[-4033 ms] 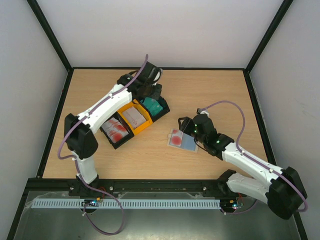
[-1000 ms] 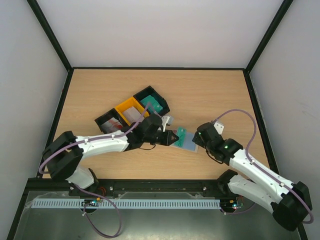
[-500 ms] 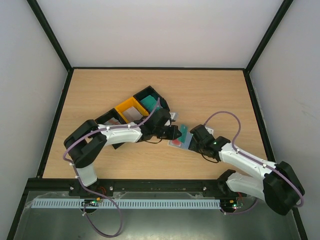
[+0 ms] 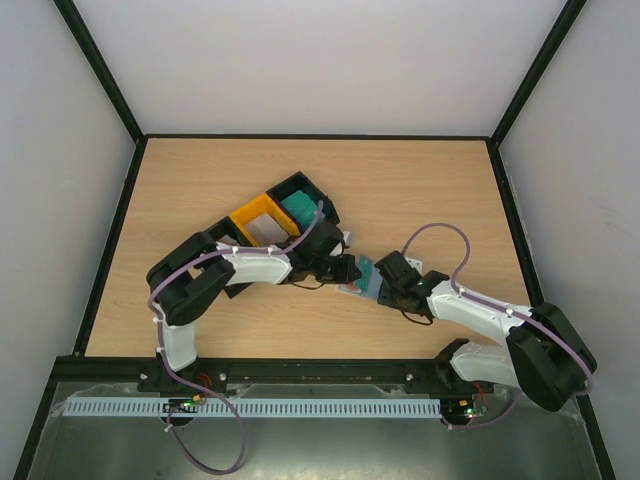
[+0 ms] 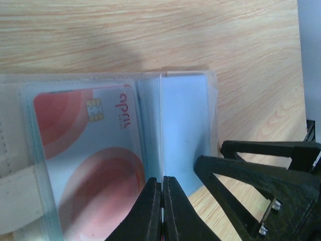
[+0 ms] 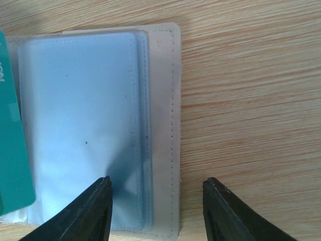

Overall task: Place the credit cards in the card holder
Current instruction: Insert the credit card into the card holder.

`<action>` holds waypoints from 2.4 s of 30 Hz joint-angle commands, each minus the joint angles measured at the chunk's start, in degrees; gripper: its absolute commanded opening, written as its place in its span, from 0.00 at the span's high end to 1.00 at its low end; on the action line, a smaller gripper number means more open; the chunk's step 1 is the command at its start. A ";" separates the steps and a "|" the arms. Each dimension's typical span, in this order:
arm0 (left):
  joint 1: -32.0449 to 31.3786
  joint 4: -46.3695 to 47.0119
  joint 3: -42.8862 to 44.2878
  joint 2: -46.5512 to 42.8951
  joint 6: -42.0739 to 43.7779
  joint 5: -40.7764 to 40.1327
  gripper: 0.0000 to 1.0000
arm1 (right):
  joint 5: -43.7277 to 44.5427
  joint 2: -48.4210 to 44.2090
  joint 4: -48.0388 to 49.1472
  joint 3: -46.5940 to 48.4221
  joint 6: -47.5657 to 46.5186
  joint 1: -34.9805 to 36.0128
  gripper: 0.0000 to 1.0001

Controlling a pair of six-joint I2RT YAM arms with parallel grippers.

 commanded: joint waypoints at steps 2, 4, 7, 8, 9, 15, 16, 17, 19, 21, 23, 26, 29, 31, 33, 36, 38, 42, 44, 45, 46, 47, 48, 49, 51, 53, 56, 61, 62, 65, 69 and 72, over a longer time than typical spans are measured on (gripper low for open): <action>1.08 5.00 -0.94 1.43 -3.06 1.03 0.98 | 2.31 0.91 -0.79 -1.32 -0.34 -0.21 0.55; 1.18 5.53 -1.15 1.53 -3.49 1.27 0.97 | 2.14 1.32 -0.72 -1.42 -0.25 -0.16 0.55; 1.17 6.01 -1.46 1.48 -4.04 1.53 0.98 | 1.71 1.49 -0.33 -1.69 -0.02 -0.16 0.58; 1.24 6.11 -1.62 1.45 -4.22 1.60 0.97 | 1.57 1.49 -0.13 -1.70 0.01 -0.17 0.58; 1.26 6.24 -1.80 1.37 -4.40 1.68 0.98 | 1.45 1.49 -0.05 -1.65 0.08 -0.16 0.58; 1.46 7.53 -3.19 0.39 -5.84 2.26 0.98 | 1.23 1.34 0.00 -1.77 0.32 -0.16 0.58; 1.43 7.68 -3.25 0.35 -6.00 2.43 0.98 | 1.28 1.20 0.10 -1.83 0.42 -0.16 0.58; 1.44 7.80 -3.30 0.59 -6.23 2.86 0.98 | 1.22 0.96 0.17 -1.92 0.45 -0.16 0.58; 1.43 8.08 -3.35 1.01 -6.76 3.39 0.98 | 1.17 0.80 0.17 -2.03 0.53 -0.16 0.58; 1.45 8.25 -3.44 1.48 -7.31 3.71 0.98 | 1.15 0.71 0.20 -2.04 0.59 -0.16 0.58; 1.52 8.13 -3.54 1.86 -7.81 3.73 0.98 | 0.99 0.57 0.29 -2.14 0.67 -0.16 0.58; 1.52 8.13 -3.71 2.12 -8.43 3.68 0.98 | 0.72 0.32 0.43 -2.26 0.89 -0.16 0.58; 1.54 7.87 -3.97 2.01 -9.00 3.23 0.98 | 0.71 0.09 0.55 -2.39 0.89 -0.16 0.58; 1.61 7.86 -4.21 1.98 -9.40 3.00 0.98 | 0.71 0.09 0.40 -2.41 1.00 -0.16 0.58; 1.73 7.55 -4.58 2.05 -10.08 2.53 0.98 | 0.64 0.04 0.32 -2.35 1.06 -0.16 0.58; 2.11 8.78 -5.27 2.61 -10.85 3.55 0.97 | 0.53 -0.21 0.39 -2.54 1.15 -0.16 0.58; 2.12 9.78 -5.25 3.18 -11.17 4.65 0.98 | 0.49 -0.35 0.47 -2.61 1.15 -0.16 0.58; 2.06 10.66 -4.70 4.32 -11.29 6.34 0.98 | 0.19 -0.38 0.65 -2.73 1.23 -0.16 0.58; 2.13 10.34 -4.26 5.02 -11.02 7.12 0.98 | -0.02 -0.37 0.88 -2.79 1.29 -0.16 0.58; 2.13 10.44 -4.27 5.37 -11.02 7.48 0.98 | -0.12 -0.35 0.94 -2.80 1.25 -0.16 0.58; 2.13 10.53 -4.23 5.64 -10.98 7.89 0.97 | -0.17 -0.35 1.03 -2.84 1.28 -0.16 0.58; 2.08 10.84 -4.27 5.85 -10.87 8.45 0.98 | -0.29 -0.35 1.16 -2.82 1.25 -0.16 0.58; 2.06 11.28 -4.31 6.16 -10.75 9.18 0.98 | -0.49 -0.35 1.32 -2.85 1.30 -0.16 0.58; 2.13 11.48 -4.28 6.41 -10.58 10.16 0.98 | -0.64 -0.35 1.50 -2.78 1.25 -0.16 0.58; 2.09 11.72 -4.24 6.74 -10.54 11.02 0.97 | -1.04 -0.35 1.94 -2.88 1.39 -0.16 0.58; 2.11 11.58 -4.15 6.87 -10.52 11.35 0.97 | -1.34 -0.35 2.25 -2.92 1.52 -0.16 0.58; 2.10 11.52 -4.06 7.01 -10.56 11.45 0.97 | -1.48 -0.35 2.53 -3.00 1.84 -0.16 0.58; 2.05 11.45 -2.88 8.17 -10.64 12.60 0.96 | -1.40 -0.51 2.54 -3.10 2.03 -0.16 0.58; 2.10 11.35 -2.55 8.36 -10.70 12.82 0.96 | -1.36 -0.53 2.50 -3.05 1.98 -0.16 0.58; 2.12 10.15 -1.66 8.80 -10.05 12.78 0.96 | -1.31 -0.61 2.36 -2.98 2.01 -0.16 0.58; 2.11 8.59 -1.15 9.31 -9.82 12.80 0.96 | -1.14 -0.70 2.33 -2.96 2.23 -0.16 0.58; 2.08 8.07 -1.58 9.01 -9.70 12.44 0.95 | -1.13 -0.94 2.51 -3.07 2.45 -0.16 0.58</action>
